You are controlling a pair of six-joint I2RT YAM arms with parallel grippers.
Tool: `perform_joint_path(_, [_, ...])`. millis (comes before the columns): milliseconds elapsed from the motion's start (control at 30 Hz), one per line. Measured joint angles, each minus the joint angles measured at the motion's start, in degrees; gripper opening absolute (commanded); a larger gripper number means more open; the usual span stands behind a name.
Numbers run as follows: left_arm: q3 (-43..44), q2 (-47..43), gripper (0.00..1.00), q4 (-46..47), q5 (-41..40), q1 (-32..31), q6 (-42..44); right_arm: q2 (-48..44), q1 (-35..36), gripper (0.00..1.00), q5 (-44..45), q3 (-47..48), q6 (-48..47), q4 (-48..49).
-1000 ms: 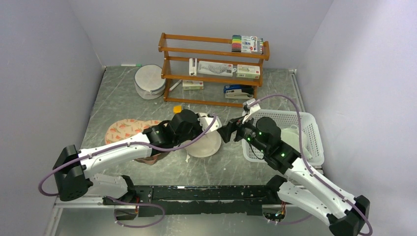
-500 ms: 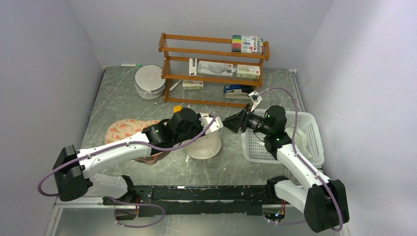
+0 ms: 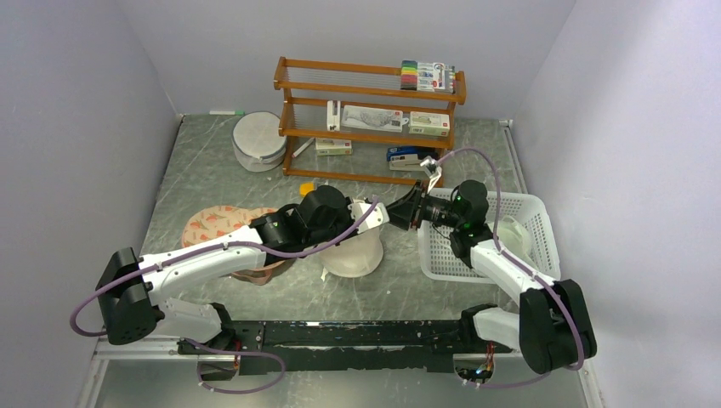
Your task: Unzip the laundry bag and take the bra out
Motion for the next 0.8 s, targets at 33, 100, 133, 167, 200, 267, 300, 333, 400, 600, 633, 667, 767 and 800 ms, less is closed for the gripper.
perform_joint_path(33, [0.0,0.0,0.07,0.0,0.0,0.0,0.0,0.3,0.0,0.29,-0.2,-0.2,0.3,0.7])
perform_joint_path(100, [0.0,0.1,0.07,0.0,0.0,0.0,0.0,1.0,0.2,0.29,-0.3,-0.5,0.8,1.7])
perform_joint_path(133, [0.0,0.2,0.07,0.0,0.0,0.0,0.0,1.2,0.4,0.29,-0.3,-0.7,1.0,2.0])
perform_joint_path(167, [0.0,0.2,0.07,0.0,0.0,0.0,0.0,1.2,0.5,0.29,-0.3,-0.9,1.2,2.1])
perform_joint_path(200, [0.0,0.2,0.07,-0.1,0.0,0.0,0.0,1.2,0.6,0.29,-0.3,-1.1,1.2,2.1])
perform_joint_path(267, [0.0,0.2,0.07,-0.1,0.0,0.0,0.0,1.2,0.9,0.3,-0.1,-1.2,1.2,2.3])
perform_joint_path(300, [0.0,0.2,0.07,-0.1,0.0,0.0,0.0,1.2,1.0,0.31,-0.1,-1.3,1.2,2.4])
perform_joint_path(333, [0.0,0.2,0.07,-0.1,0.0,0.0,0.0,1.2,1.1,0.32,0.1,-1.5,1.2,2.6])
perform_joint_path(400, [0.0,0.2,0.07,-0.1,0.0,0.0,0.0,1.2,1.3,0.33,0.3,-1.8,1.2,2.9])
perform_joint_path(600, [0.0,0.2,0.07,-0.1,0.0,0.0,0.0,2.1,1.6,0.36,0.9,-2.0,0.9,2.6])
perform_joint_path(633, [0.0,0.2,0.07,-0.1,0.0,0.0,0.0,2.1,1.6,0.38,0.9,-2.0,0.9,2.6])
perform_joint_path(667, [0.0,0.2,0.07,-0.1,0.0,0.0,0.0,2.2,1.6,0.39,0.9,-2.0,0.9,2.6])
perform_joint_path(767, [0.0,0.2,0.07,-0.1,0.0,0.0,0.0,2.3,1.8,0.4,1.0,-2.0,0.9,2.7])
perform_joint_path(800, [0.0,0.2,0.07,-0.1,0.0,0.0,0.0,2.4,1.9,0.4,1.0,-2.0,0.9,2.8])
